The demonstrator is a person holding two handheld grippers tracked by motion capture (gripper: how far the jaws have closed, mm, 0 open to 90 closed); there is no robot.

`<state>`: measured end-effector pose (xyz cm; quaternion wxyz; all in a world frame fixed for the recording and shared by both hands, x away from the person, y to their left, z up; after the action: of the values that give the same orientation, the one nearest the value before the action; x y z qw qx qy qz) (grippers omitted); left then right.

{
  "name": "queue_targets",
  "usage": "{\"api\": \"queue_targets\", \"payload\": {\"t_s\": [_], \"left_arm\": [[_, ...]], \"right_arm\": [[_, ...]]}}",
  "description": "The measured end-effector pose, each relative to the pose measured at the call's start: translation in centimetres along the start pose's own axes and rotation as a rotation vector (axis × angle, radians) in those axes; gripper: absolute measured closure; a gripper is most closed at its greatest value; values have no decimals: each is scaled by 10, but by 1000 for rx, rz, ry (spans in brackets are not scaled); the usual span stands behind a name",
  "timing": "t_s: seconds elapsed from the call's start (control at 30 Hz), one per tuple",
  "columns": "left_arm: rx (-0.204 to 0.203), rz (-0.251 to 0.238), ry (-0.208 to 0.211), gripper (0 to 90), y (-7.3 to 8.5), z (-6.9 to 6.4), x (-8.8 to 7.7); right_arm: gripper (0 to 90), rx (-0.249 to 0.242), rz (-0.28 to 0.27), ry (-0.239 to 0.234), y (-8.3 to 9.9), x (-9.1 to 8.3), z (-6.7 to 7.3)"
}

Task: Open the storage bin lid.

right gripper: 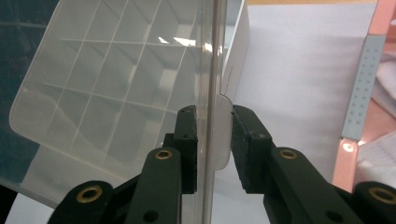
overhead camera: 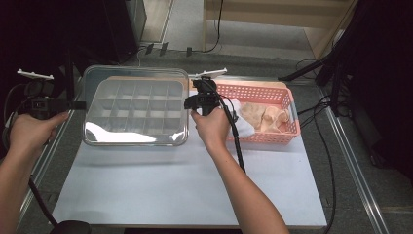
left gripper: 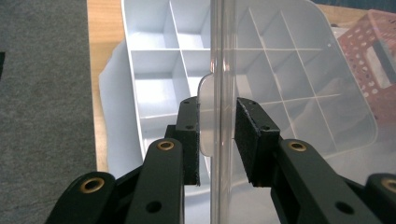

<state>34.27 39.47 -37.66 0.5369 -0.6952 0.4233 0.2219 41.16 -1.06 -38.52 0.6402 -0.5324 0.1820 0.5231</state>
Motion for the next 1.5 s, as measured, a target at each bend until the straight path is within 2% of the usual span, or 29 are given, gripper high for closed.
{"api": "queue_targets", "payload": {"t_s": [0.4, 0.63, 0.97, 1.17, 1.33, 1.5], "left_arm": [[-17, 17, -5, 726, 26, -1, 0], [-45, 36, 2, 728, 44, 4, 2], [-54, 29, 10, 730, 60, 4, -7], [-56, 44, 7, 731, 71, 4, -7], [-60, 48, 6, 731, 80, 5, -9], [-61, 51, -5, 729, 90, 7, -12]], "right_arm": [[742, -32, 25, 6, 16, 1, 1], [743, -50, 54, 17, 27, 5, 4], [745, -53, 67, -10, 44, 4, 6], [746, -52, 83, -14, 56, 5, 5], [750, -45, 94, -38, 65, 5, 5], [750, -73, 86, -29, 72, 1, 12]]}}
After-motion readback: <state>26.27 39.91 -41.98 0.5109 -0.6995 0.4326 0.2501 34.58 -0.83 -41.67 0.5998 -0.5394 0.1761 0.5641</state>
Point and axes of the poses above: each handheld gripper's, and its own axes: x roughly forward along the jaws, y roughly out of its underside, z roughly to its left, the point moved 1 cm from there along x, roughly forward along the jaws, and after that the axes turned 3 degrees about z, right-handed, at the moved point
